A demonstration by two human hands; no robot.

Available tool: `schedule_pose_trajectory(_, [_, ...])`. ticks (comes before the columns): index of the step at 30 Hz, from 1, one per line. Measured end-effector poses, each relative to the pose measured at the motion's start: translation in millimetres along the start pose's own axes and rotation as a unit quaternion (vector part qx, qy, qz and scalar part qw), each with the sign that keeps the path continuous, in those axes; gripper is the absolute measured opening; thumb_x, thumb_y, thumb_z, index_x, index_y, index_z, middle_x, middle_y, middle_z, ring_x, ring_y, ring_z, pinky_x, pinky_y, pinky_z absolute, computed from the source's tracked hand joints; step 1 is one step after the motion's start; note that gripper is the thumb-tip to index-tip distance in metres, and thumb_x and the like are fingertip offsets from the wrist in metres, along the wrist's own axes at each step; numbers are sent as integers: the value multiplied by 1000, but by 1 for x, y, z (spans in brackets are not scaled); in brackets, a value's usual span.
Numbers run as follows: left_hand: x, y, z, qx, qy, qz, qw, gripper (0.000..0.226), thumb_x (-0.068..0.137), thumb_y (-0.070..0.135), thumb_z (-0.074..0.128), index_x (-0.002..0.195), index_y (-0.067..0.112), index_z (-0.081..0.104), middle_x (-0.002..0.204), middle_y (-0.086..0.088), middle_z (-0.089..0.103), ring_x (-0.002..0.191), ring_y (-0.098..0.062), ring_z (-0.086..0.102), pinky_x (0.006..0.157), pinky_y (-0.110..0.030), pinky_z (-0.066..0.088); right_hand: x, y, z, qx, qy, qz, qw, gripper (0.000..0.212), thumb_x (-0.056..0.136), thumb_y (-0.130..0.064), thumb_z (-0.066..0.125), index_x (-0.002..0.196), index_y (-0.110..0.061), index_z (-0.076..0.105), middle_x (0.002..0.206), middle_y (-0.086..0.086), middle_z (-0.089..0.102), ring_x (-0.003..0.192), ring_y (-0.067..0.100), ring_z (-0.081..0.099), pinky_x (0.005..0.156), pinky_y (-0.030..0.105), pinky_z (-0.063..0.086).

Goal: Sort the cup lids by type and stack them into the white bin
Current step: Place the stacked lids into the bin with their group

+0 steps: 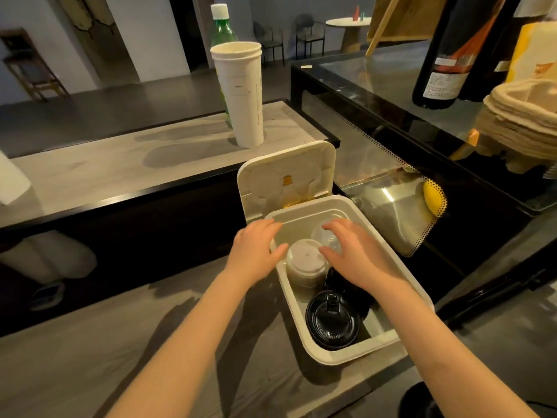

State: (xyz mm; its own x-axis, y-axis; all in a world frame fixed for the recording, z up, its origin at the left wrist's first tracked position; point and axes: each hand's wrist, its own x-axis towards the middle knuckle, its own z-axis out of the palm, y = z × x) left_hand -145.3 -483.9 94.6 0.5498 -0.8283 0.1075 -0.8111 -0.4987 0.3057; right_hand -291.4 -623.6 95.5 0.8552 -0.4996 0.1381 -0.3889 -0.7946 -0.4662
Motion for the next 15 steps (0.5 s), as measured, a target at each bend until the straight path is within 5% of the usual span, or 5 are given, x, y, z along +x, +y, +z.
schedule_pose_trajectory(4, [-47, -41, -39, 19, 55, -102, 993, 55, 95, 40, 47, 144, 19, 34, 150, 1, 34, 142, -16, 24, 115, -36, 19, 17, -44, 13, -19, -41, -73, 996, 51, 92, -31, 56, 139, -16, 42, 145, 1, 41, 135, 20, 34, 110, 32, 28])
schedule_pose_trajectory(15, [-178, -145, -81, 52, 105, -315, 942, 56, 94, 39, 49, 141, 12, 40, 148, -4, 38, 141, -22, 26, 113, -37, 21, 30, -184, 93, 6, -131, -230, 964, 53, 93, -38, 54, 141, -21, 39, 143, -3, 44, 134, 16, 36, 106, 33, 37])
